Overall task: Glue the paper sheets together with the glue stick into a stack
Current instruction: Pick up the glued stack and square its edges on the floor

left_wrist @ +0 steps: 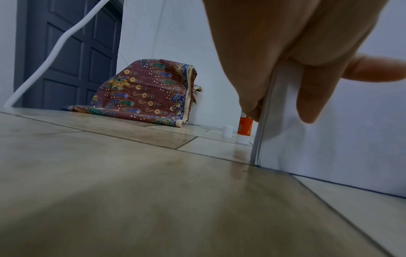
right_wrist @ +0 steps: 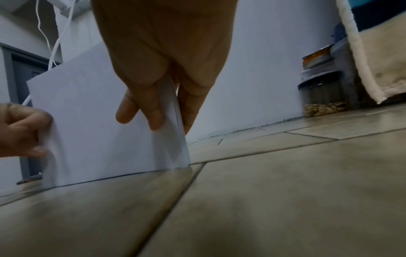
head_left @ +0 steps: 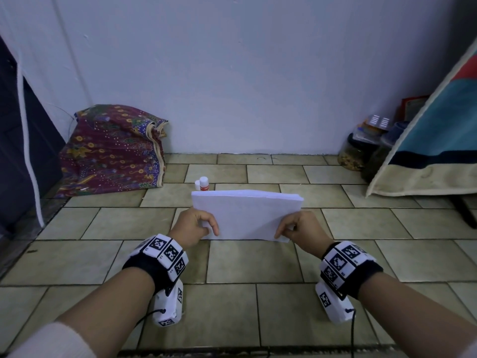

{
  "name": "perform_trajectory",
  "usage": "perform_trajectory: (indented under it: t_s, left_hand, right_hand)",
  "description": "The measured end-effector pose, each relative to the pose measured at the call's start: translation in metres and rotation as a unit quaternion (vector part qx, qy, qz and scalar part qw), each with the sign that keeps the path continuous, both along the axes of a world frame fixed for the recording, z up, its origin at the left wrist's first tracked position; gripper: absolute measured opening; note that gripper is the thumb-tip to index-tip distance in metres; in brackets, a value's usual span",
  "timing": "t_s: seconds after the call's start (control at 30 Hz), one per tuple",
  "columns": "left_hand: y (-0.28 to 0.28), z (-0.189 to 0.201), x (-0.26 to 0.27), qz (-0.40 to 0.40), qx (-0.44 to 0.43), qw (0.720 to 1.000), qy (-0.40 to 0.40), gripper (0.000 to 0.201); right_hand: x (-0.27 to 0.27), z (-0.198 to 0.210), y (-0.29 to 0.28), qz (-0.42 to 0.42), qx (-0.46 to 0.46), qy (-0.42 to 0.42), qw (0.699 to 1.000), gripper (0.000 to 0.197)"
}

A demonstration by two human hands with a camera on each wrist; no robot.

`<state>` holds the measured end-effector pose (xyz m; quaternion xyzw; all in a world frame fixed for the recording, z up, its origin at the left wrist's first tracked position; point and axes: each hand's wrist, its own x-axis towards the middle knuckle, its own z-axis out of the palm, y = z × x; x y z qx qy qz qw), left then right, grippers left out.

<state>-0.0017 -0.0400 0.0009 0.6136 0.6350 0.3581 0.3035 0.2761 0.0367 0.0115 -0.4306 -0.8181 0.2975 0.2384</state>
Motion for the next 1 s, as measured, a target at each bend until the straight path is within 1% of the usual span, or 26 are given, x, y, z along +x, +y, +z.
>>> perform_trajectory:
  t_s: [0.2, 0.27, 0.33, 0.37, 0.47, 0.6, 0.67, 0.73, 0.87, 1.0]
  left_hand:
    - [-0.001, -0.001, 0.001, 0.014, -0.028, 0.998, 0.047, 0.067]
    - [0.000, 0.000, 0.000, 0.008, -0.041, 0.997, 0.061, 0.064]
    - [0.002, 0.002, -0.003, -0.014, -0.059, 0.996, 0.064, 0.064]
    - [0.002, 0.004, -0.005, -0.028, -0.072, 0.995, 0.064, 0.061]
    - [0.004, 0.011, -0.012, -0.059, -0.110, 0.992, 0.035, 0.054]
    - [0.002, 0.010, -0.013, -0.037, -0.155, 0.987, -0.017, 0.046]
    - [0.003, 0.004, -0.013, -0.019, -0.184, 0.982, -0.019, 0.051]
    - [0.004, 0.000, -0.012, -0.006, -0.205, 0.979, -0.004, 0.054]
    - [0.004, -0.003, -0.009, 0.003, -0.222, 0.975, 0.035, 0.059]
    - [0.004, -0.003, -0.009, 0.010, -0.235, 0.971, 0.045, 0.061]
  right_hand:
    - [-0.003, -0.002, 0.001, -0.022, -0.011, 0.006, 1.000, 0.023]
    - [-0.004, 0.001, 0.001, -0.015, -0.018, 0.003, 1.000, 0.027]
    - [-0.003, 0.006, 0.003, 0.000, -0.030, 0.001, 1.000, 0.035]
    - [-0.002, 0.009, 0.005, 0.006, -0.039, 0.001, 0.999, 0.037]
    - [0.001, 0.013, 0.010, 0.004, -0.087, 0.010, 0.996, 0.036]
    - [0.000, 0.007, 0.009, -0.014, -0.177, 0.017, 0.984, 0.035]
    - [-0.002, 0.002, 0.008, -0.021, -0.200, 0.006, 0.980, 0.034]
    - [-0.004, -0.002, 0.007, -0.025, -0.212, -0.008, 0.977, 0.033]
    - [-0.006, -0.009, 0.005, -0.026, -0.227, -0.027, 0.973, 0.033]
    - [-0.009, -0.011, 0.004, -0.042, -0.229, -0.036, 0.972, 0.033]
